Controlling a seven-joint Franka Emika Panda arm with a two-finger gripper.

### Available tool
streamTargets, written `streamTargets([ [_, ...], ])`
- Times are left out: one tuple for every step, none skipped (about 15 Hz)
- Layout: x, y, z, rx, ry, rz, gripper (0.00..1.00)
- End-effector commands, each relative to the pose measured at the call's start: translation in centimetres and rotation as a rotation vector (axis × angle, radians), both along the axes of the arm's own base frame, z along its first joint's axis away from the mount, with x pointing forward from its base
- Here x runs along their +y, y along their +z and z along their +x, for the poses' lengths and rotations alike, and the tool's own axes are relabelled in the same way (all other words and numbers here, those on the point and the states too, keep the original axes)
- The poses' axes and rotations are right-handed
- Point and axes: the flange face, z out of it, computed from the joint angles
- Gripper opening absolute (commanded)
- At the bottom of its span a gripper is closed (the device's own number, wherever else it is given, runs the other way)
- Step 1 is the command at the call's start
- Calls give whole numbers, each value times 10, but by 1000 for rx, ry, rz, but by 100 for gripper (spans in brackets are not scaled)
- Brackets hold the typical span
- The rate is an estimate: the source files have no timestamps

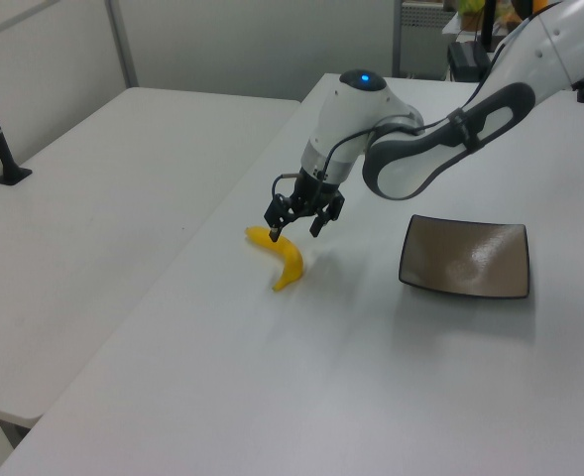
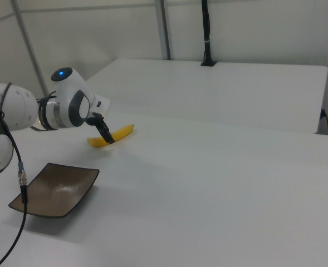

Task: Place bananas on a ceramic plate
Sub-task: 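Close the gripper around the banana's middle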

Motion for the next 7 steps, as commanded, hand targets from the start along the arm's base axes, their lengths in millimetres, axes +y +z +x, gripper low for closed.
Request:
streamTargets([
  [4,-10,10,-33,-17,-6,100],
  [4,-13,10,-30,-17,-7,97],
  [5,-15,10,-29,-16,-8,92],
  [5,-21,10,-26,-6,-23,85],
  [5,-25,10,-28,7,-42,80],
  [6,-29,9,-30,22,-61,68],
  [8,-35,9,-32,29,-62,59],
])
